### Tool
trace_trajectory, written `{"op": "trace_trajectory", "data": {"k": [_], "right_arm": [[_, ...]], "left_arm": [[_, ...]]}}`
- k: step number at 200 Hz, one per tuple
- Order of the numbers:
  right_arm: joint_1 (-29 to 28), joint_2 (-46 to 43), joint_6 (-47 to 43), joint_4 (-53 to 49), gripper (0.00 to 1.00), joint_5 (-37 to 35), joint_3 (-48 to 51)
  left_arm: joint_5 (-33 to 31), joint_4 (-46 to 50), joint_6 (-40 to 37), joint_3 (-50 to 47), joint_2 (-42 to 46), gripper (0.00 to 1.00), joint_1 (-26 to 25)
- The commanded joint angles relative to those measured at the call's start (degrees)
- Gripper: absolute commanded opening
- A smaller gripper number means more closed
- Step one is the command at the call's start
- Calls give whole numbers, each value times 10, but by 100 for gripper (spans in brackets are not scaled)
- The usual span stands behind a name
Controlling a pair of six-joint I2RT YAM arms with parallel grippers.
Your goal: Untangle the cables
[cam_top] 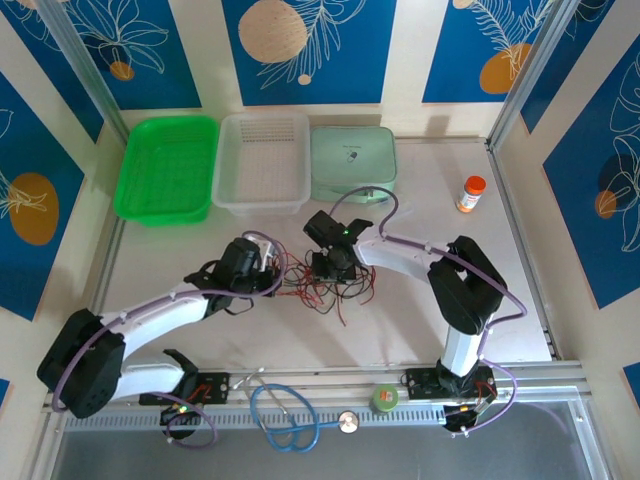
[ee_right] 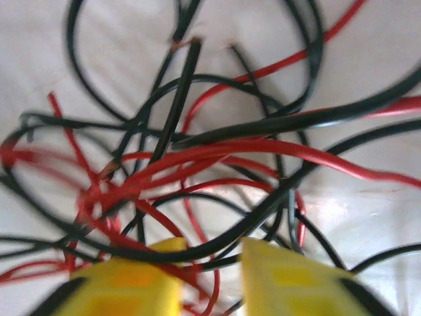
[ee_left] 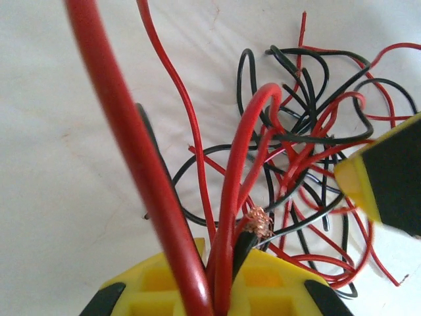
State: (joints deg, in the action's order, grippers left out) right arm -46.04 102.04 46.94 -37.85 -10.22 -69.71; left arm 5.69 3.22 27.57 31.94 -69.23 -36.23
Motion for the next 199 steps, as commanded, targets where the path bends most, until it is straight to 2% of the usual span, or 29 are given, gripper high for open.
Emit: {"op": "trace_trajectory", "data": {"k": [1, 13, 57, 79, 103, 138, 167, 189, 199], "right_arm": [[11, -4, 10, 0, 8, 1, 19], [15, -13, 15, -5, 0, -5, 29], [28, -63, 37, -23, 0, -33, 86], [39, -82, 57, -21, 0, -34, 123], [46, -92, 73, -8, 0, -25, 149], [45, -106, 74, -16, 4, -23, 147], [39, -142, 70, -48, 6, -27, 139], [32, -175, 67, -73, 13, -18, 136], [26, -190, 66, -82, 22, -15, 133]], "left_arm": [[-23, 42, -11, -4, 28, 1, 6], [-40, 62, -16, 0, 39, 2, 6], [-131, 138, -12, 27, 39, 5, 8], [-156, 134, 10, 24, 21, 9, 11], [-164, 115, 32, 20, -12, 9, 12], [-182, 110, 55, 24, -48, 8, 15], [-193, 121, 58, 27, -44, 10, 18], [-181, 125, 44, 31, -31, 21, 18], [-170, 128, 38, 33, -25, 29, 18]]}}
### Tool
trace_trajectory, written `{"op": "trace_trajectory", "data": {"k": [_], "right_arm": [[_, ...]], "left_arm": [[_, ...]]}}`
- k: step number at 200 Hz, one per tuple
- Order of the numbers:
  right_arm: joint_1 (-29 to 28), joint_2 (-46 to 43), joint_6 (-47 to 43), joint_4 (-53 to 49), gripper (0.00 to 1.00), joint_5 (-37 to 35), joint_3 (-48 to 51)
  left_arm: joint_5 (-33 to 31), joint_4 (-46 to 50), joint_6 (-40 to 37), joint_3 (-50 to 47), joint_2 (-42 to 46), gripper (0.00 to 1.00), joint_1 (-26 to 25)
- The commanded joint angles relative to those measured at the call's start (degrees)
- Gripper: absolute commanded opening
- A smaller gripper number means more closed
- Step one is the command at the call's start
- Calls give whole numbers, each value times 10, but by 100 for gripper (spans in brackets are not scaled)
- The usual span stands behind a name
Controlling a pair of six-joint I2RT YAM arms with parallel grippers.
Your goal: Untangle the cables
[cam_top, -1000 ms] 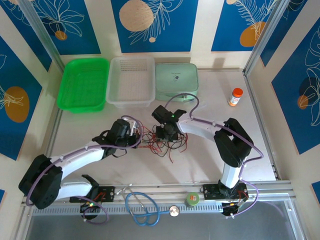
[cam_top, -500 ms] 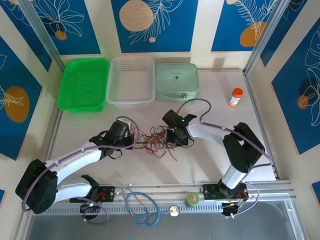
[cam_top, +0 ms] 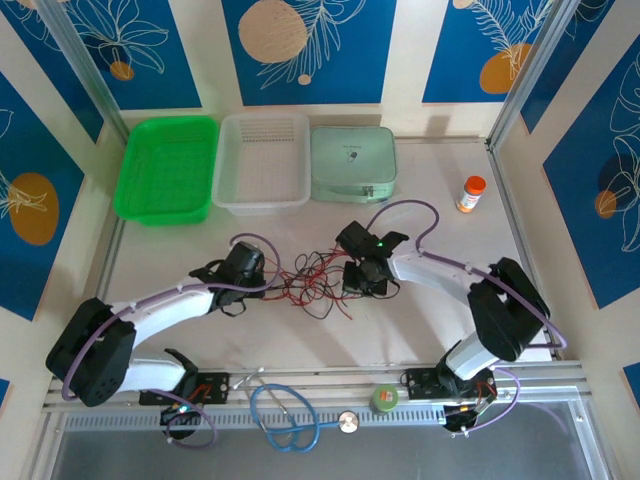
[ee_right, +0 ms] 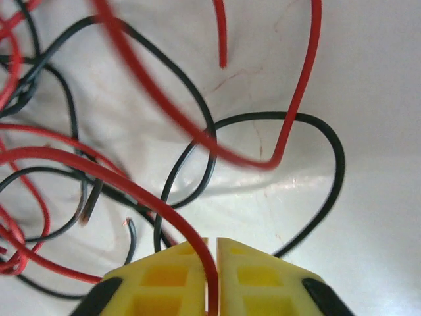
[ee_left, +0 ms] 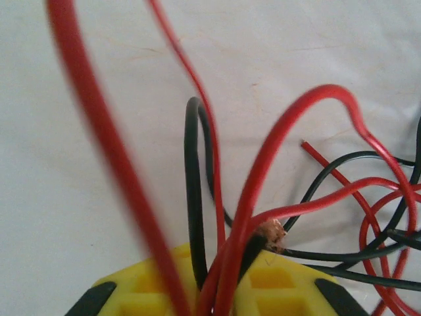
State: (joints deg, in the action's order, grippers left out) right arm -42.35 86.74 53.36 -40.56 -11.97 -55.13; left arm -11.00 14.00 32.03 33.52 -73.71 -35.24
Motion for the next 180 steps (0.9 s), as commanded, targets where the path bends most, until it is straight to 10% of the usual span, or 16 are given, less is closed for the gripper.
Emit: {"op": "trace_trajectory", "data": {"k": [1, 56, 180], "right_arm": [[-11, -38, 2, -56, 23, 3, -13], [-19, -64, -21, -49, 63, 17, -68], [11, 269, -109, -67, 65, -21, -305]], "left_arm": [[-1, 20, -8, 18, 21, 30, 8], [51, 95, -39, 63, 82, 66, 6], [-22, 50, -100, 117, -112, 73, 16]]}}
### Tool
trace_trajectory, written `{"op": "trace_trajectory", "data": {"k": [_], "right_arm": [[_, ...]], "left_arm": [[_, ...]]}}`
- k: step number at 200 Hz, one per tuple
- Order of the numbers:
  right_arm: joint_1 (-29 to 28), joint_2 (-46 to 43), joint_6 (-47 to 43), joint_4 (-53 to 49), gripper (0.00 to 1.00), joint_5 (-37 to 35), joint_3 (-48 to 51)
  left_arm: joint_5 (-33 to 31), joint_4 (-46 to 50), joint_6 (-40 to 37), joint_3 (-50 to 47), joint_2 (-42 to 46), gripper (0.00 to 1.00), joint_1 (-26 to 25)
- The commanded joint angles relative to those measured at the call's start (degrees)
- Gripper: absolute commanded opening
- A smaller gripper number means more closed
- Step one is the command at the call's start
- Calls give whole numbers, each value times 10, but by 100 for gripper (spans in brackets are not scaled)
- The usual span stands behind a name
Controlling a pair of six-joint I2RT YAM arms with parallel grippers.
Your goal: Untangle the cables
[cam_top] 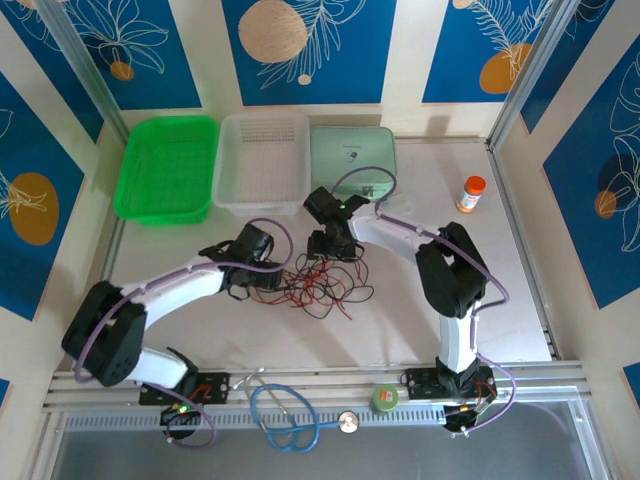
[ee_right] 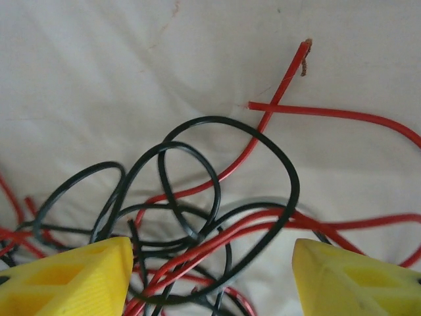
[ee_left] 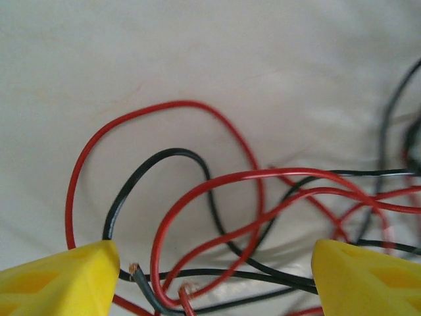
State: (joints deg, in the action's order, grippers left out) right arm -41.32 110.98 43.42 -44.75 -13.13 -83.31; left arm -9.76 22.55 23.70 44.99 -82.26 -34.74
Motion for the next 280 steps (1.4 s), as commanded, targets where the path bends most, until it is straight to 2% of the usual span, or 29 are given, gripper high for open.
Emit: {"op": "trace_trajectory", "data": {"k": [1, 18, 41, 65, 79, 90, 118, 171, 222, 256, 269, 280], "right_arm": [[1, 28, -10, -25, 65, -9, -23], [6, 51, -7, -26, 61, -9, -27], [21, 57, -4, -24, 46, -1, -20], [37, 35, 1, -21, 21, -12, 0], [50, 15, 4, -15, 7, -11, 24], [61, -6, 8, -3, 0, -4, 49], [90, -70, 27, 31, 0, 15, 124], [111, -173, 91, 100, 0, 51, 224], [142, -214, 124, 112, 0, 13, 269], [164, -233, 125, 101, 0, -14, 294], [167, -234, 115, 99, 0, -10, 298], [167, -234, 99, 99, 7, 2, 295]], "left_arm": [[-35, -37, -16, 1, -28, 73, 11], [-34, -69, -13, -12, -45, 59, 16], [-30, -95, -6, -26, -61, 34, 19], [-39, -105, 2, -41, -66, 11, 21], [-46, -104, 8, -48, -67, 5, 25], [-57, -97, 16, -53, -64, 4, 29], [-84, -71, 54, -65, -48, 2, 51], [-57, -62, 89, -78, -3, 2, 86], [-54, -37, 90, -57, 27, 5, 122], [-42, -31, 81, -42, 41, 12, 141], [-11, -49, 70, -42, 47, 18, 142], [18, -62, 65, -45, 50, 23, 142]]}}
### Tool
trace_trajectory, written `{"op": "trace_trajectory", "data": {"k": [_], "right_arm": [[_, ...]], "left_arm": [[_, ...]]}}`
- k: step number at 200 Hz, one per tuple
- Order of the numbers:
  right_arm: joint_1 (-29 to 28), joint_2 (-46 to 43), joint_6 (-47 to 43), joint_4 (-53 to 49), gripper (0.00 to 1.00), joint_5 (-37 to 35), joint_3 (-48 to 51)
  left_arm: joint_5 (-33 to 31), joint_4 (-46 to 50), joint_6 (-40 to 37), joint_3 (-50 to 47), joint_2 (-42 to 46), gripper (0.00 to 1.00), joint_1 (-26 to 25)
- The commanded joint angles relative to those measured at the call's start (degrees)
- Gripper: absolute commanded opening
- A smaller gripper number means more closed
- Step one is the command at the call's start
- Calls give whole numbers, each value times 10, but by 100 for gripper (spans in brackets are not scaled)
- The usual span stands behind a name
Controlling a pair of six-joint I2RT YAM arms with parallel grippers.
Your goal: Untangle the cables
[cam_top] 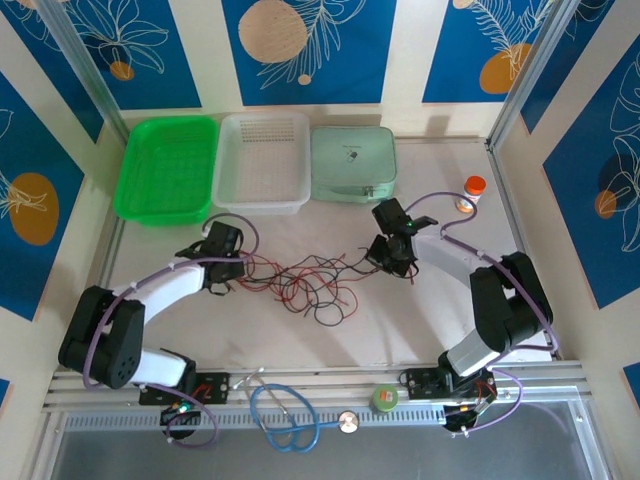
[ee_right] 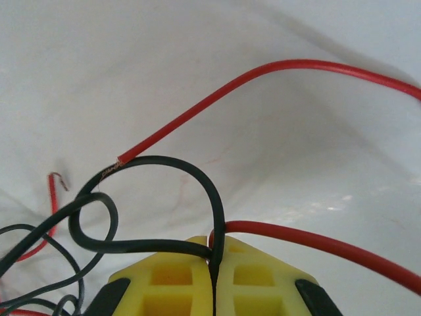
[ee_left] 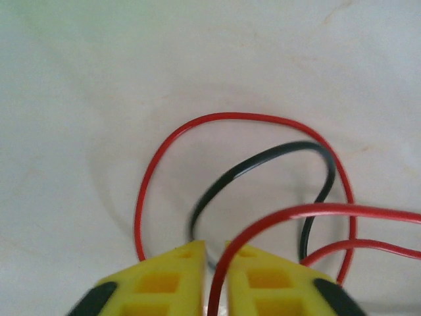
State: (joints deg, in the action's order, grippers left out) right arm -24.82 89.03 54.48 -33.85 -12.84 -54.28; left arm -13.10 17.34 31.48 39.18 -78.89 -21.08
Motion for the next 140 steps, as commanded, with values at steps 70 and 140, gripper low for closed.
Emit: {"op": "trace_trajectory", "data": {"k": [70, 140], "right_arm": [[-110, -98, -134, -107, 73, -38, -69], [-247, 67, -131, -159, 68, 12, -200]], "left_arm": [[103, 54, -37, 33, 94, 45, 4], [105, 28, -25, 18, 48, 53, 4]]}}
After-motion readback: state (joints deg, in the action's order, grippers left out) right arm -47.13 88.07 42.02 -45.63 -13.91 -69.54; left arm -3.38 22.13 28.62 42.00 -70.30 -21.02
